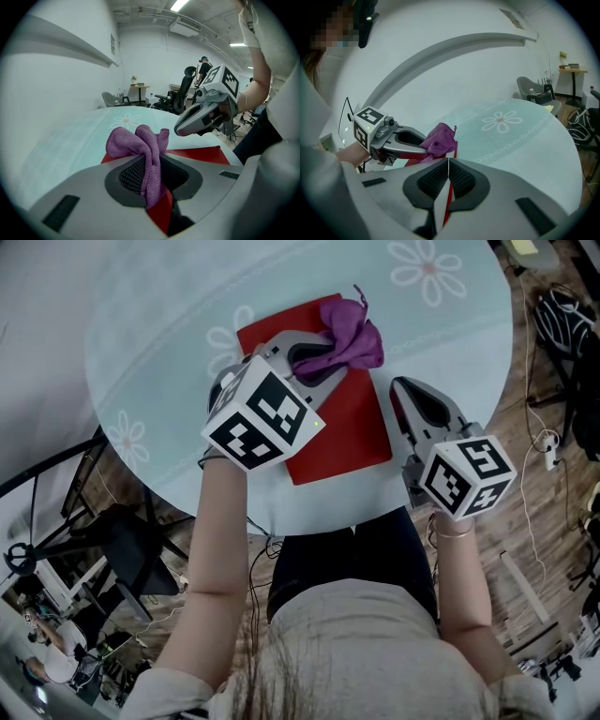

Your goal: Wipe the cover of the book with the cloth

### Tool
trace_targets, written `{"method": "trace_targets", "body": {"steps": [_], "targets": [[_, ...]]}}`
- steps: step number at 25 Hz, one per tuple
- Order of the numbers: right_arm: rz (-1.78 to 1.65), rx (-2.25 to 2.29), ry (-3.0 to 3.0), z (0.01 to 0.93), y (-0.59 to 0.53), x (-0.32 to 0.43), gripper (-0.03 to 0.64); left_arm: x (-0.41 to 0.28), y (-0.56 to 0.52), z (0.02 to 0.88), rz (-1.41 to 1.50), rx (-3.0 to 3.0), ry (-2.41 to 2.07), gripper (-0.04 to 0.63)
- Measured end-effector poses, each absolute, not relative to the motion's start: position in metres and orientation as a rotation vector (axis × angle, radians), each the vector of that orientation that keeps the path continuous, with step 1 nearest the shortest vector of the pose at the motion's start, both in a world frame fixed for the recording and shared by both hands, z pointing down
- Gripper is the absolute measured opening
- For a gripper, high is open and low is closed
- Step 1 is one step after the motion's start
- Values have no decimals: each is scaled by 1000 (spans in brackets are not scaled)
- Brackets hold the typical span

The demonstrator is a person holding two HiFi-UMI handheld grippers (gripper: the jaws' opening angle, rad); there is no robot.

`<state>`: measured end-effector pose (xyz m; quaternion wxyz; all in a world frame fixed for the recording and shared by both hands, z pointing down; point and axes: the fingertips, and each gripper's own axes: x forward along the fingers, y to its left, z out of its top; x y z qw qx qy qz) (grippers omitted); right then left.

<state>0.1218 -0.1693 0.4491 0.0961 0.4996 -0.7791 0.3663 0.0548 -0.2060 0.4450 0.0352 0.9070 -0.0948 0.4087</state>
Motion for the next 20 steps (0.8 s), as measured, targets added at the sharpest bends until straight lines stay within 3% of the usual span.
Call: {"method": "trace_targets", "body": {"steps": [20], "targets": [[1048, 1389, -2348, 443, -138, 126, 23, 58, -136, 446, 1213, 2744, -281, 100]]}}
